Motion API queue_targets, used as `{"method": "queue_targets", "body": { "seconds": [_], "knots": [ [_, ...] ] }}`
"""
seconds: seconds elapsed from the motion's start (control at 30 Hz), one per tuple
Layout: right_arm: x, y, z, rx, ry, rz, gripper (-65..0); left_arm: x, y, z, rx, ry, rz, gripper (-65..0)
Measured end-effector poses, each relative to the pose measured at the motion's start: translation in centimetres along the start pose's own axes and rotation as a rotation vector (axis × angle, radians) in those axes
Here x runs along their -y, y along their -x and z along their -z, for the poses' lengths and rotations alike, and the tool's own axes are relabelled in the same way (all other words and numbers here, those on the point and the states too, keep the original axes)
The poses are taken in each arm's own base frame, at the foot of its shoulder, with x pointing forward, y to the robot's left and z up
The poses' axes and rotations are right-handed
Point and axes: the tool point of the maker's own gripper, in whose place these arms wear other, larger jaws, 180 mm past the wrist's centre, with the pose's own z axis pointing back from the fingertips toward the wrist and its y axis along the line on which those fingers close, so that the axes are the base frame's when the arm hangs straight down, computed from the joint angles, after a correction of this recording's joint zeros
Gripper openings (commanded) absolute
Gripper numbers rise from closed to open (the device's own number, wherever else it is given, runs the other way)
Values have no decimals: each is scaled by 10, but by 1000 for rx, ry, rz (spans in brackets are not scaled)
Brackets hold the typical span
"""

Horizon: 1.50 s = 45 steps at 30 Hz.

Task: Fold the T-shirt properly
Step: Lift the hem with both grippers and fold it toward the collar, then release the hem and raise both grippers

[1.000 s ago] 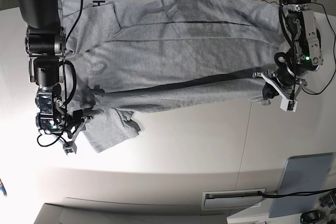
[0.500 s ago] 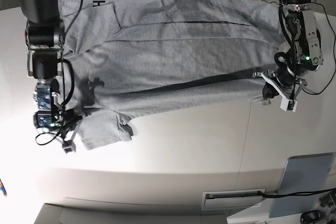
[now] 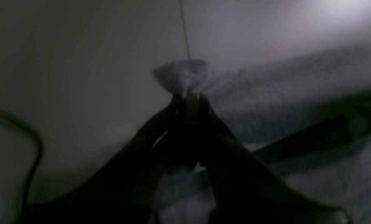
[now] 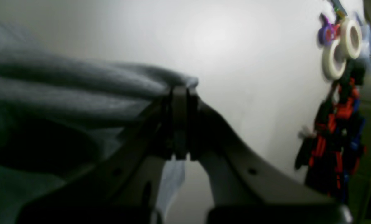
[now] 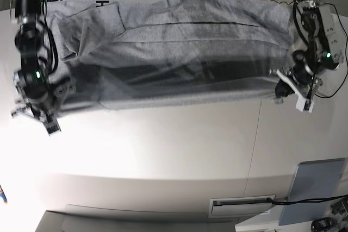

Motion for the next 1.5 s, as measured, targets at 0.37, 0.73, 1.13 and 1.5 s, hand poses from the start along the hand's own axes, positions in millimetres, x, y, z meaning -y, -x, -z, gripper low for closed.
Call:
{"method": "queue_targets", "body": {
  "seconds": [0.37, 0.73, 1.13, 1.5],
  "knots": [
    [-17, 71, -60, -89, -4, -43, -650, 6, 56, -43, -96, -30, 30, -650],
    [-49, 131, -89, -259, -86, -100, -650, 10, 112, -61, -240, -26, 19, -650],
    [-87, 178, -110, -382, -232, -206, -581, 7, 115, -62, -253, -39, 32, -650],
    [-85, 169, -106, -335, -220, -201, -422, 4, 116, -63, -259, -52, 34, -390]
  ]
}}
